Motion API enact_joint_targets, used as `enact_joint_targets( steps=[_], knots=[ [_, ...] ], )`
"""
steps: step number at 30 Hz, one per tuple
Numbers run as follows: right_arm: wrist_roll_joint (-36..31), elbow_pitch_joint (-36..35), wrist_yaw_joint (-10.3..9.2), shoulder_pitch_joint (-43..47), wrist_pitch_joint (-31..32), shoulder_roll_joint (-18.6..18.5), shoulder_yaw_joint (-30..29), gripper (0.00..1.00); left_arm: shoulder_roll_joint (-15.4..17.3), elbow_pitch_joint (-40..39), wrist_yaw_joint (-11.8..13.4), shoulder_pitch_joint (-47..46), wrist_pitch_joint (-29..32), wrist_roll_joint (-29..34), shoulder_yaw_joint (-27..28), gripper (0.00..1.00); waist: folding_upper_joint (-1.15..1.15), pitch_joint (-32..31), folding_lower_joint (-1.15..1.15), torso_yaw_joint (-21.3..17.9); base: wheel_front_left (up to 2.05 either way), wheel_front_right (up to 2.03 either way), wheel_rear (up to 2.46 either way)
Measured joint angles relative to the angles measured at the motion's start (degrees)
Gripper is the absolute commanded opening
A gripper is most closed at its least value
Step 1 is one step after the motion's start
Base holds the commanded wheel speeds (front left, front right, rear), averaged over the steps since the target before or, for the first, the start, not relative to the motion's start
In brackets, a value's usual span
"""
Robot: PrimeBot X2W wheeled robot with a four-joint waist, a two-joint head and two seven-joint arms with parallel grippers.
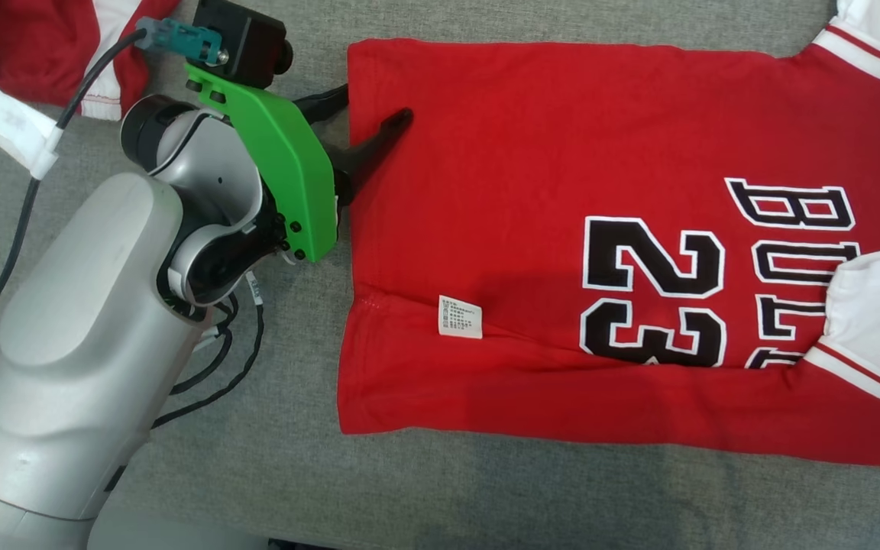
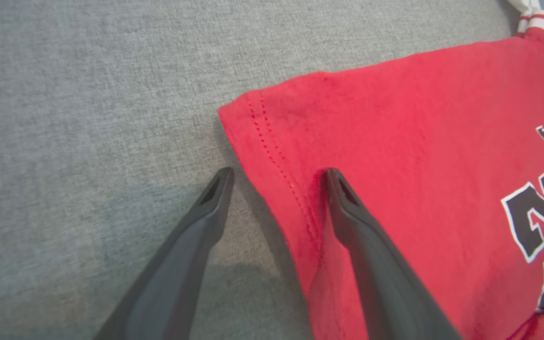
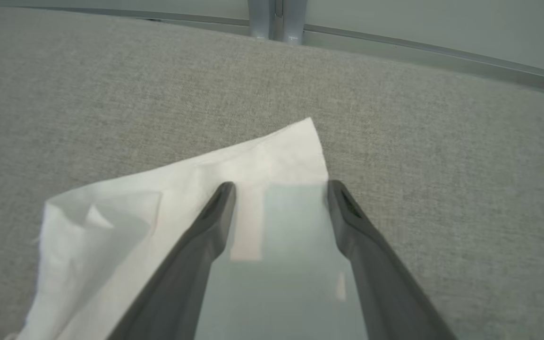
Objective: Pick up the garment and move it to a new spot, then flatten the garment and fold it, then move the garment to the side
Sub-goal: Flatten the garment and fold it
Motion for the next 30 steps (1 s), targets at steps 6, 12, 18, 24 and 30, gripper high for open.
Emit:
enact_joint_targets(
  steps=[6,12,18,24,30],
  knots=[
    [-1.4,2.6,0.0,-1.2,-2.0,0.7,-0.3,1.0,-1.5,2.9,-0.8,-1.9,-1.3,-0.1,-0.4,1.0,0.0,1.1,-0.01,0.6,0.0,0.0,0.0],
    [-2.4,5.0,0.07,-2.1,-3.6,0.5,-0.9,1.0,-3.3,4.9,-1.5,-3.2,-2.5,-0.4,-1.3,1.0,0.0,1.4,-0.01,0.8,0.0,0.0,0.0],
    [-1.9,6.0,0.03,-3.2,-5.7,1.3,-0.9,0.0,-4.4,6.9,-1.8,-4.6,-4.3,-1.3,-1.3,0.0,0.0,2.0,-0.01,1.0,0.0,0.0,0.0],
    [2.4,1.6,-0.01,-3.9,-12.3,1.3,1.8,0.0,-3.4,6.3,-2.2,-4.9,-9.5,-0.6,-1.4,0.0,0.0,2.0,0.0,0.0,0.0,0.0,0.0],
    [9.5,-7.8,0.02,1.1,-17.7,-1.5,4.4,0.0,-0.3,2.6,-2.3,-1.8,-13.8,-1.1,-0.7,0.0,0.0,0.0,0.0,-1.3,0.0,0.0,0.0]
  ],
)
